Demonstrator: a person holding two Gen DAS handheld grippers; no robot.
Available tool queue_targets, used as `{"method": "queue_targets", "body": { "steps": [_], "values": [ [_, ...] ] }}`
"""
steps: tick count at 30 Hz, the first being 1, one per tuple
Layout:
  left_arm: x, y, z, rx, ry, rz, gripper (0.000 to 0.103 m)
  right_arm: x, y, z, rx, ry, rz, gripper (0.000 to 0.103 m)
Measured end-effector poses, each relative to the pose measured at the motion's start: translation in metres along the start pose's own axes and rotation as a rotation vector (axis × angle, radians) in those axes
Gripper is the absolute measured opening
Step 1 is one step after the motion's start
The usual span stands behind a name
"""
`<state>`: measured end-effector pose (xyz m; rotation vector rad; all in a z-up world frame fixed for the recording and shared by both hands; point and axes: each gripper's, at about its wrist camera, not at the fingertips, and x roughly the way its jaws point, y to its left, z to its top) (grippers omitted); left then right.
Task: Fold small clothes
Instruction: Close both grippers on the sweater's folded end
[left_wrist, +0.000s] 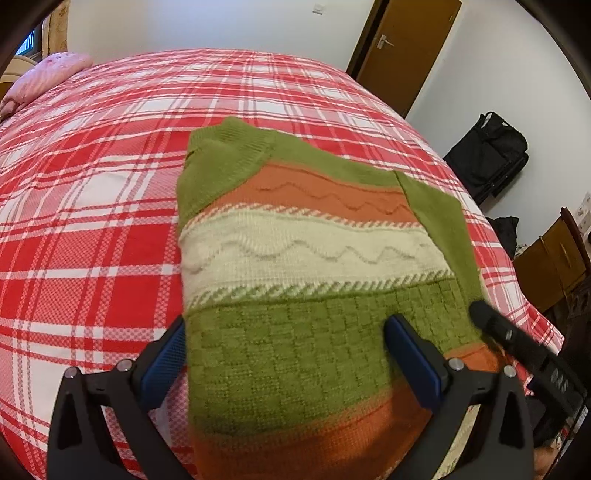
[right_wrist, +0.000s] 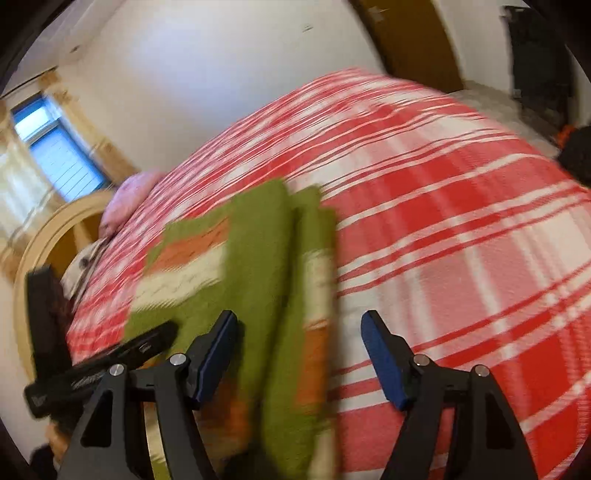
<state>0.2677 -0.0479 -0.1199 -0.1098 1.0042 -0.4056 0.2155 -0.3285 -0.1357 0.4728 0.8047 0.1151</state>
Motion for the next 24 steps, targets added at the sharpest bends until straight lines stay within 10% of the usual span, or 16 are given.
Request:
{"method": "queue_targets", "body": {
  "steps": [14, 24],
  "values": [
    [0.002, -0.005, -0.002, 0.011, -0.016, 0.009, 0.103, 0.019, 0.026, -0.004, -0.105, 0.013, -0.022, 0.073],
    [-0.002, -0.008, -0.005, 0.028, -0.052, -0.007, 0.089, 0.020, 0.027, -0.005, -0.140, 0.009, 0.011, 0.048]
  ]
}}
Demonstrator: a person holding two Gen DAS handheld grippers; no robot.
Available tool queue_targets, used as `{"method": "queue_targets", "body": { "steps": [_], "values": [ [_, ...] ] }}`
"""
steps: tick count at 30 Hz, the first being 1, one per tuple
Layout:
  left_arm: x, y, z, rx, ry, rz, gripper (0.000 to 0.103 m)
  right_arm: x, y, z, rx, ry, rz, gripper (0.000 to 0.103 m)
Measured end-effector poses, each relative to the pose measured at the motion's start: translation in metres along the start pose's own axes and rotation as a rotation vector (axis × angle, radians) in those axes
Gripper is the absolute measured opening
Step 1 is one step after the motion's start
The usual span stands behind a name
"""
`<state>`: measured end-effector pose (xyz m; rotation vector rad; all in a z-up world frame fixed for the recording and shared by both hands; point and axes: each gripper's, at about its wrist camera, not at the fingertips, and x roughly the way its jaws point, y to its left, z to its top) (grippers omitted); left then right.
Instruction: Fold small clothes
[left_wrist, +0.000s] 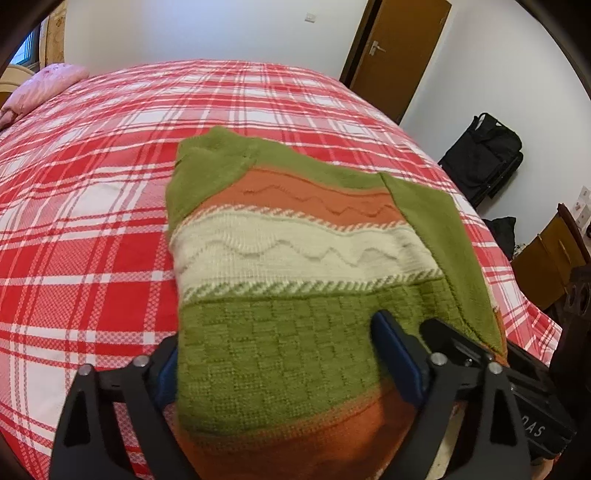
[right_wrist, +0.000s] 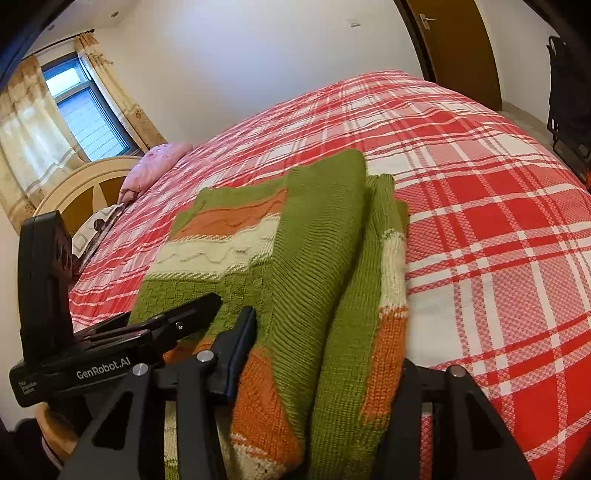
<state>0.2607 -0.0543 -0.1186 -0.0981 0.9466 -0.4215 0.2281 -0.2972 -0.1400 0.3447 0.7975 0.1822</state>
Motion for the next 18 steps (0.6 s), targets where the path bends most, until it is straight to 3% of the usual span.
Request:
{"method": "queue_targets", "body": {
  "steps": [5, 9, 11, 16, 18],
  "values": [
    [-0.002, -0.005, 0.001, 0.022, -0.011, 0.013, 0.084, 0.002, -0.003, 0.000, 0.018, 0.002, 0.003, 0.049],
    [-0.003, -0.012, 0.001, 0.042, -0.022, 0.035, 0.075, -0.001, 0.007, -0.002, -0.002, -0.013, -0.056, 0.048],
    [-0.005, -0.016, 0.001, 0.053, -0.025, 0.047, 0.069, -0.003, 0.016, -0.003, -0.030, -0.022, -0.099, 0.044],
    [-0.017, -0.024, 0.004, 0.096, -0.031, 0.073, 0.038, -0.017, 0.034, -0.008, -0.052, -0.049, -0.153, 0.036],
    [-0.023, -0.024, 0.004, 0.104, -0.028, 0.072, 0.035, -0.025, 0.035, -0.009, -0.041, -0.053, -0.142, 0.036]
  ]
}}
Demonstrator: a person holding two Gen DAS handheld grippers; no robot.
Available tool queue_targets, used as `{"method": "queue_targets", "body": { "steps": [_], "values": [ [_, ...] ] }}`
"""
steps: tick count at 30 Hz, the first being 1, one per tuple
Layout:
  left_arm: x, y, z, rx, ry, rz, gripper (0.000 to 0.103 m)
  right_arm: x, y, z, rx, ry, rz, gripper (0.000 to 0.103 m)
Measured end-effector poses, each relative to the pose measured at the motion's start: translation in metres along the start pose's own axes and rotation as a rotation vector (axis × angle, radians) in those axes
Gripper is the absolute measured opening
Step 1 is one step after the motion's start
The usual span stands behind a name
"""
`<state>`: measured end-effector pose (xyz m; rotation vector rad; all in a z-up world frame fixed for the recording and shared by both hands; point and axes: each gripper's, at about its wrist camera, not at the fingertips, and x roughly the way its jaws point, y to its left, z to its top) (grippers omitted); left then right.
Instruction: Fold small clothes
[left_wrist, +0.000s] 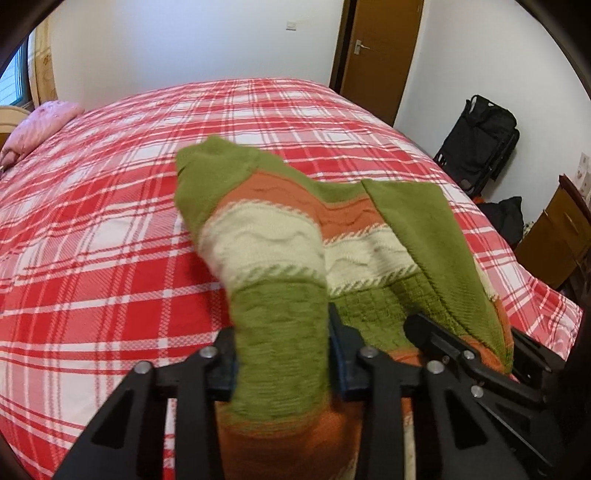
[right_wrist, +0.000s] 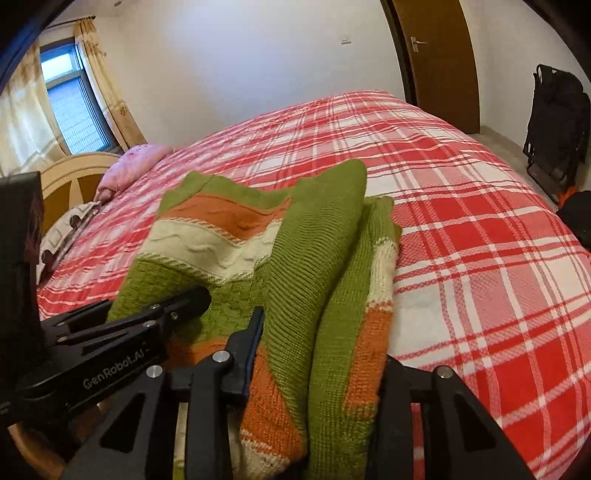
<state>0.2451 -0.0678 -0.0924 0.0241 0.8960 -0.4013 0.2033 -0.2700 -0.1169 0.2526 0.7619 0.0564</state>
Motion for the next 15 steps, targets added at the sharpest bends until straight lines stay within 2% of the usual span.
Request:
{"method": "queue_targets", "body": {
  "steps": [5, 7, 11, 15],
  "values": [
    [-0.011, 0.000, -0.008, -0.009, 0.038, -0.021, 0.034, -0.027, 0.000, -0.016, 0.040, 0.019, 0.032, 0.033],
    [-0.016, -0.004, -0.014, 0.018, 0.047, -0.028, 0.036, -0.038, -0.001, -0.026, 0.050, 0.023, 0.039, 0.032],
    [-0.015, -0.011, -0.023, 0.061, 0.043, 0.013, 0.053, -0.046, -0.007, -0.040, 0.076, 0.021, 0.030, 0.030],
    [-0.006, -0.008, -0.019, 0.033, 0.068, 0.017, 0.070, -0.039, -0.018, -0.038, 0.149, 0.027, 0.066, 0.035]
  ]
}}
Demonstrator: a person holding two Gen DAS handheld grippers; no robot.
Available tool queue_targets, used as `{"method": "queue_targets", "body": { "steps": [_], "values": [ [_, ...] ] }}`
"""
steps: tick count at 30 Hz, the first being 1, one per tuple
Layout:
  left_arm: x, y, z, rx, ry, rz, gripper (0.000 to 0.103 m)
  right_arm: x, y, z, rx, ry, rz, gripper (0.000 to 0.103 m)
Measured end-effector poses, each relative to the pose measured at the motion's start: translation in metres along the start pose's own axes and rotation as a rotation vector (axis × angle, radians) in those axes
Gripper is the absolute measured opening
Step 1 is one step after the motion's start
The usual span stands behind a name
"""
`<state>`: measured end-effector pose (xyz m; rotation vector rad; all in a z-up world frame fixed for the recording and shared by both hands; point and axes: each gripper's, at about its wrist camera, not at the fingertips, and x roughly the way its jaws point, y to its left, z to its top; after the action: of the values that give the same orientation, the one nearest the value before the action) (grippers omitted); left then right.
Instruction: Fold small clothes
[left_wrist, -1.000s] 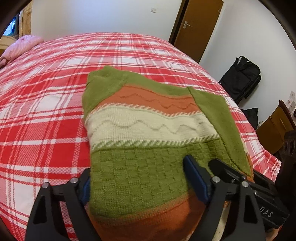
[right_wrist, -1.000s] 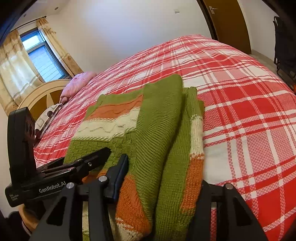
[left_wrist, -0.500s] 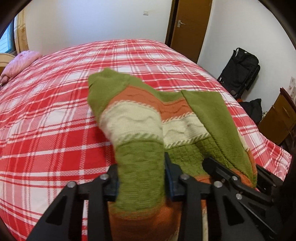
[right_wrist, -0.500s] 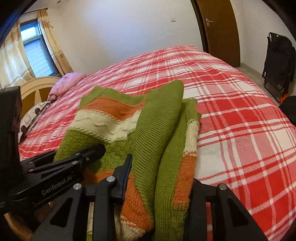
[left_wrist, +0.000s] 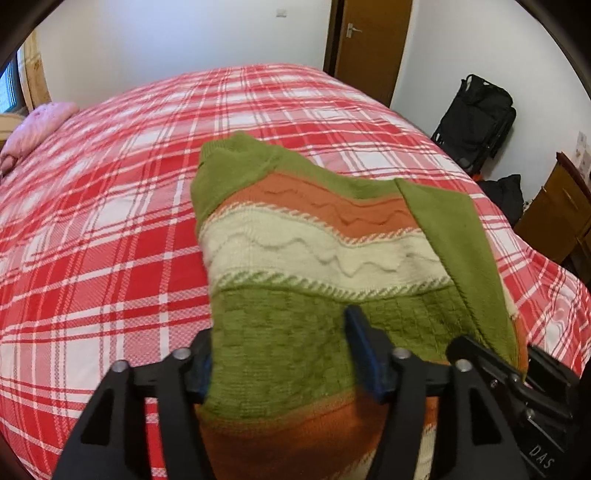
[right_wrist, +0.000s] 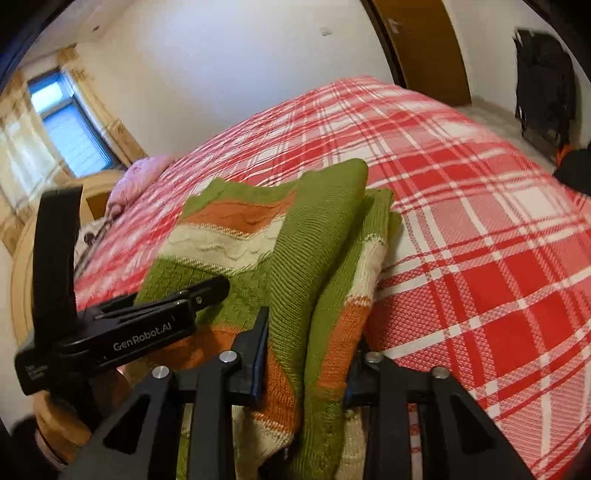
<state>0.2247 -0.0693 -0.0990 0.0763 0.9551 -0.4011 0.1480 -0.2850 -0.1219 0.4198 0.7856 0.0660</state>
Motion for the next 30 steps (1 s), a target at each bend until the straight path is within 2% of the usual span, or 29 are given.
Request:
{"method": "queue_targets", "body": {
  "steps": [2, 4, 6, 8, 12, 14, 16, 17, 19, 24, 30],
  "values": [
    [0.005, 0.005, 0.003, -0.014, 0.009, 0.001, 0.078, 0.005, -0.010, 0.004, 0.050, 0.005, 0.022, 0.043],
    [0.010, 0.010, 0.004, -0.041, 0.017, -0.007, 0.088, 0.009, -0.019, 0.007, 0.095, 0.004, 0.025, 0.058],
    [0.013, 0.015, 0.002, -0.077, 0.026, -0.038, 0.090, 0.017, -0.023, 0.006, 0.123, 0.013, 0.037, 0.065],
    [0.016, 0.017, 0.002, -0.091, 0.024, -0.057, 0.089, 0.020, -0.021, 0.006, 0.105, 0.003, 0.044, 0.066],
    [0.014, 0.009, 0.000, -0.052, -0.007, -0.058, 0.082, 0.028, -0.005, 0.006, 0.017, 0.006, 0.000, 0.071],
    [0.012, 0.005, -0.001, -0.037, -0.025, -0.052, 0.075, 0.031, 0.001, 0.008, -0.024, 0.022, -0.013, 0.067],
    [0.008, 0.004, -0.001, -0.031, -0.042, -0.059, 0.059, 0.032, 0.006, 0.008, -0.034, 0.036, 0.016, 0.046],
    [0.004, 0.002, -0.003, -0.027, -0.051, -0.054, 0.055, 0.031, 0.007, 0.008, -0.030, 0.036, 0.021, 0.044],
    [-0.005, 0.002, -0.004, -0.027, -0.075, -0.042, 0.037, 0.024, 0.016, 0.004, -0.054, 0.018, -0.006, 0.040],
    [-0.028, -0.009, -0.008, 0.013, -0.130, 0.001, 0.033, -0.001, 0.033, -0.003, -0.101, -0.029, -0.033, 0.037],
    [-0.047, -0.013, -0.015, 0.008, -0.140, -0.048, 0.033, -0.043, 0.040, -0.013, -0.130, -0.102, -0.067, 0.037]
  ]
}}
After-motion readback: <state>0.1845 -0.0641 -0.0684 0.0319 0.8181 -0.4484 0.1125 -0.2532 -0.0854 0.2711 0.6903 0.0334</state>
